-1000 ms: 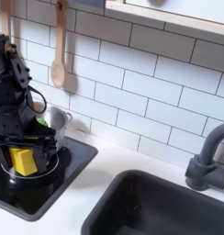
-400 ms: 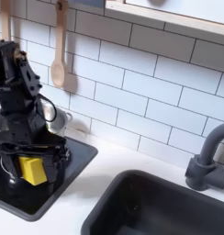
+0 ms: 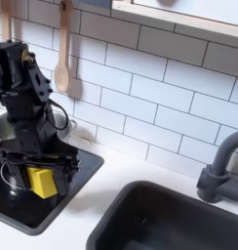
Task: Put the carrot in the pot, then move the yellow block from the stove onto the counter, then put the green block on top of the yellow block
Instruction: 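Move the yellow block from the stove onto the counter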
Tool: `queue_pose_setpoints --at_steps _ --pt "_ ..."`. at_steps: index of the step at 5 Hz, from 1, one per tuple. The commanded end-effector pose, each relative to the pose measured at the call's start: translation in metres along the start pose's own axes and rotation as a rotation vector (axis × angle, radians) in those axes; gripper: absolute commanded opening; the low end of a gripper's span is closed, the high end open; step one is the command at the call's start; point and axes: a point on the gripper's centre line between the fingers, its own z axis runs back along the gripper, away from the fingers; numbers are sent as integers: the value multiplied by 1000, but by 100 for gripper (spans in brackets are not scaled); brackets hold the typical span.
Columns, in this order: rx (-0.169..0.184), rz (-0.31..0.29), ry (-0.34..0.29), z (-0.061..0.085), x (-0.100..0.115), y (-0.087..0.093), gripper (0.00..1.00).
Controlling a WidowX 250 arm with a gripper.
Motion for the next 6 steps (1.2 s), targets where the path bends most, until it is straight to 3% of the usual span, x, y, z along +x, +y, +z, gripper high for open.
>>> queue_pose_setpoints --at_steps 1,2,4,6 --pt "19 -42 16 -7 -1 0 0" --pt "43 -71 12 -9 -2 0 0" --pt "46 -119 11 -16 -4 -10 0" --pt "42 -111 18 -23 -8 -13 0"
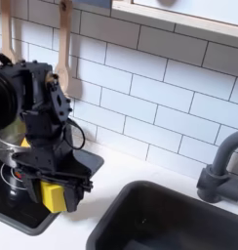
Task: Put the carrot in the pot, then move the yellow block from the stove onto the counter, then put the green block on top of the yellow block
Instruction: 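Move the yellow block from the stove onto the counter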
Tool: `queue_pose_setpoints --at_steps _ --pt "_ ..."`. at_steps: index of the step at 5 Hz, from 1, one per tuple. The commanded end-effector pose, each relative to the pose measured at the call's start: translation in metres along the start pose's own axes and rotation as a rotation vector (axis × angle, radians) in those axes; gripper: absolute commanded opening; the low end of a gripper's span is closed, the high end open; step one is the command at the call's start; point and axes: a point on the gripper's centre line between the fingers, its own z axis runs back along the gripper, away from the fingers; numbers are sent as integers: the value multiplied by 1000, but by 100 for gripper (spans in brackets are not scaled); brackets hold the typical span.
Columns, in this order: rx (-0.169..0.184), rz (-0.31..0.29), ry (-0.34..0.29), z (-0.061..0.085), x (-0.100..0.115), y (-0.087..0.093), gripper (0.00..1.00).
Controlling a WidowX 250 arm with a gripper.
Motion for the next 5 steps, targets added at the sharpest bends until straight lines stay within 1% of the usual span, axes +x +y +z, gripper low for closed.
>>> queue_pose_setpoints --at_steps 1,2,3,4,5 --pt "3 -4 18 -10 -3 -4 0" --pt "8 -1 14 -12 -4 -5 0" --pt "7 -2 26 -18 -6 -8 0" --pt "8 -8 29 -21 -7 -11 0" --pt "11 -8 28 -21 -8 -12 0"
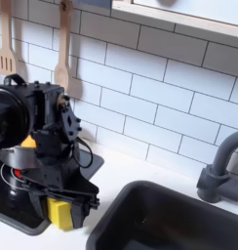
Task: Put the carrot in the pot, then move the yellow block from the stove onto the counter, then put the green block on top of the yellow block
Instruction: 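Move the yellow block from the stove onto the counter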
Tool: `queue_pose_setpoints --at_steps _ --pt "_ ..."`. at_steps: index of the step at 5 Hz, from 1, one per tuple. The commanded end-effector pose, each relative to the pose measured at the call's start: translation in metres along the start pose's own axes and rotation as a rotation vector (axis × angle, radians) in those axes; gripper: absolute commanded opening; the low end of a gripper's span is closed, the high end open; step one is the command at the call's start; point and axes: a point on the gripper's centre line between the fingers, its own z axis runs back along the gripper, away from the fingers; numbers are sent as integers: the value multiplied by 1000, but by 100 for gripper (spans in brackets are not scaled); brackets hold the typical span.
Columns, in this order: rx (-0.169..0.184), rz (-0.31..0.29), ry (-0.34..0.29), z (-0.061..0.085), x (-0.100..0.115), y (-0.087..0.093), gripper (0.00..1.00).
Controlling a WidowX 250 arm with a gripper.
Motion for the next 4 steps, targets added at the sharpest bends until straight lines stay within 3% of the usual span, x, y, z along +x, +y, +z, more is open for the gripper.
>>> queue_pose_setpoints --at_steps 1,2,3,4 --pt "-2 -1 5 -3 -1 -4 0" --pt "-1 2 12 -6 -2 -4 0" --pt "-4 11 14 -5 -1 -3 100" --pt "0 8 11 -2 -2 -2 100"
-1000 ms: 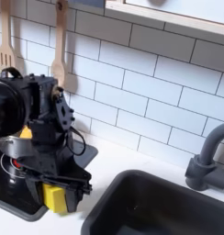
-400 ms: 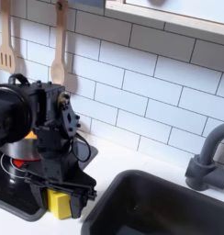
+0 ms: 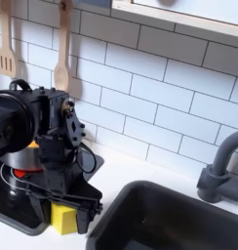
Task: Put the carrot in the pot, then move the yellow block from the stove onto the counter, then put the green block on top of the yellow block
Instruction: 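Move the yellow block from the stove onto the counter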
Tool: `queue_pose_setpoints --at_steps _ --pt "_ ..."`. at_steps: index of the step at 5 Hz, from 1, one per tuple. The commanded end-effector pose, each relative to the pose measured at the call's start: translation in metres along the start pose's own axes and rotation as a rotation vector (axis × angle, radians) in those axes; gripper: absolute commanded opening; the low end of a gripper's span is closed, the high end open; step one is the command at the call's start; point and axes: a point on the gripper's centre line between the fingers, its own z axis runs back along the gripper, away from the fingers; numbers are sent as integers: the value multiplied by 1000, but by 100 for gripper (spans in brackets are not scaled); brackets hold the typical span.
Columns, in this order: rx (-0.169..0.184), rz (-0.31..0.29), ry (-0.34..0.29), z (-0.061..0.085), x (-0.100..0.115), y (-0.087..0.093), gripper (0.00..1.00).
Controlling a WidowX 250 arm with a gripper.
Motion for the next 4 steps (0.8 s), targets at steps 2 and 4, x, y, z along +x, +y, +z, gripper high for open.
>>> queue_pose_setpoints --at_steps 2,4 --pt "3 17 2 7 -2 7 100" --pt "-10 12 -15 20 -1 6 100"
